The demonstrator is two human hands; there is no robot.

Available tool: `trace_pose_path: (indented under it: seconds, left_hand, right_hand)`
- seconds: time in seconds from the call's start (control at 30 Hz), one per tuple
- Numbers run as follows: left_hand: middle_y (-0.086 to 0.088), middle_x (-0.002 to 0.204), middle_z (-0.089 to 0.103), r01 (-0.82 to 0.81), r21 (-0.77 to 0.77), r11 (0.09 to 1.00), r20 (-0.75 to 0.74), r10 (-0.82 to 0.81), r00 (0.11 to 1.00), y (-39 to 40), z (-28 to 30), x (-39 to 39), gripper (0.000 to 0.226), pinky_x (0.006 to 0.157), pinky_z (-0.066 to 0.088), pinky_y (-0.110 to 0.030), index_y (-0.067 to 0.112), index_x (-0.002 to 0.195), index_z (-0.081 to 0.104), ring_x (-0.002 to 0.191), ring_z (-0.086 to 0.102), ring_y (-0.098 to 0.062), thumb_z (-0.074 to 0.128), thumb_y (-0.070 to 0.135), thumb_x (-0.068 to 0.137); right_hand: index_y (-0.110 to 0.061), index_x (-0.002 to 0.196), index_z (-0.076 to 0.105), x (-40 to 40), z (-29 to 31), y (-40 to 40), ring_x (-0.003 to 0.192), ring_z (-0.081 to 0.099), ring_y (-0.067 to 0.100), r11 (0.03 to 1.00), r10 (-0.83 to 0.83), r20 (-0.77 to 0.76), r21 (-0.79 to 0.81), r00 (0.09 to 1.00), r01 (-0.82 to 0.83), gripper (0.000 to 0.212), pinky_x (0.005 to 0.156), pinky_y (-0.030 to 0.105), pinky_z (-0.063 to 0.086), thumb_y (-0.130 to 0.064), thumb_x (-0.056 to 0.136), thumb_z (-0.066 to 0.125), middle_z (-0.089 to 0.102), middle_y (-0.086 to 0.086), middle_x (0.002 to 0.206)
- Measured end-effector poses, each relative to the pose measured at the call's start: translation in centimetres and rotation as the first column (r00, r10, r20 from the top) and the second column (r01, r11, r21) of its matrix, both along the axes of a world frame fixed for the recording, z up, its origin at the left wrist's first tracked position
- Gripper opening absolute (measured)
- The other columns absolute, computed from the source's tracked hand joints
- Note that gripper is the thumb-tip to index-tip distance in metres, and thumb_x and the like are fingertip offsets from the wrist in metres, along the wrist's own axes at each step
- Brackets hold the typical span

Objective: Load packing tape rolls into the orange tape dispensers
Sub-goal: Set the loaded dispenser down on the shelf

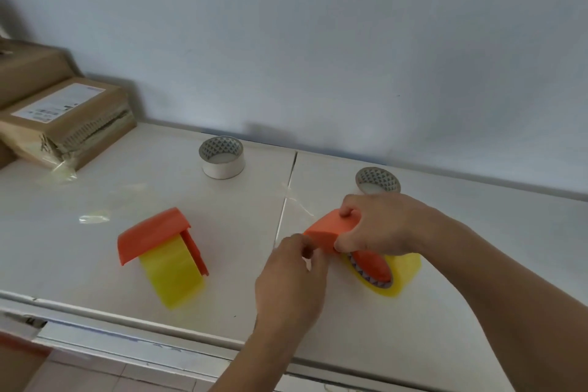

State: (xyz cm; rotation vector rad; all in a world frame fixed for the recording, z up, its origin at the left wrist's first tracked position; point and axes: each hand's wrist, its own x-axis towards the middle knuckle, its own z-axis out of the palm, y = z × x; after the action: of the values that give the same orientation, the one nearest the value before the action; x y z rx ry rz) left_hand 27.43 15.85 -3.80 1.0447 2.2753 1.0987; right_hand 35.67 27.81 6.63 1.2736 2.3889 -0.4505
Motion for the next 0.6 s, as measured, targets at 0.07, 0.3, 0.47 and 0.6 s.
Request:
trace_pose_path:
  seconds: [0.07, 0.3, 0.47, 0.6]
  left_hand:
    - [0.011, 0.096, 0.067, 0.103, -0.089, 0.991, -0.393, -0.13, 0.91, 0.0, -0.7, -0.9, 0.019, 0.082, 0.048, -0.032, 0.027, 0.095, 0.066, 0.093, 0.061, -0.016, 0.051, 0.034, 0.087]
    - [-0.002, 0.072, 0.066, 0.161, -0.247, 0.956, -0.568, -0.277, 0.775, 0.6, -1.7, -2.2, 0.011, 0.077, 0.053, -0.041, 0.017, 0.071, 0.066, 0.075, 0.064, -0.027, 0.056, 0.022, 0.071]
    - [-0.002, 0.077, 0.068, 0.161, -0.278, 0.947, -0.562, -0.296, 0.772, 1.1, -1.9, -2.5, 0.016, 0.076, 0.053, -0.04, 0.017, 0.075, 0.068, 0.077, 0.066, -0.026, 0.053, 0.022, 0.072]
    - [-0.003, 0.083, 0.068, 0.165, -0.308, 0.937, -0.543, -0.316, 0.778, 1.5, -1.6, -2.9, 0.019, 0.077, 0.049, -0.039, 0.016, 0.081, 0.068, 0.083, 0.064, -0.028, 0.051, 0.023, 0.076]
  right_hand:
    - [-0.042, 0.123, 0.052, -0.3, 0.1, 0.1, 0.099, 0.055, 0.021, 1.0, 0.023, 0.012, 0.005, 1.0, -0.023, 0.058, 0.082, 0.035, 0.052, -0.062, 0.07, 0.061, 0.057, -0.003, 0.115]
    - [-0.044, 0.128, 0.053, -1.3, -0.2, 0.5, 0.105, 0.055, 0.022, 0.998, 0.07, 0.073, -0.003, 0.995, -0.07, 0.061, 0.088, 0.037, 0.052, -0.066, 0.072, 0.058, 0.059, -0.005, 0.122]
    - [-0.038, 0.128, 0.055, -2.1, 0.1, 0.6, 0.104, 0.057, 0.022, 0.994, 0.108, 0.108, -0.025, 0.988, -0.106, 0.059, 0.087, 0.035, 0.052, -0.062, 0.074, 0.06, 0.06, -0.004, 0.122]
    - [-0.034, 0.131, 0.055, -2.4, 0.3, 0.8, 0.104, 0.058, 0.023, 0.99, 0.138, 0.152, -0.035, 0.979, -0.134, 0.061, 0.084, 0.033, 0.052, -0.059, 0.076, 0.062, 0.06, -0.001, 0.122]
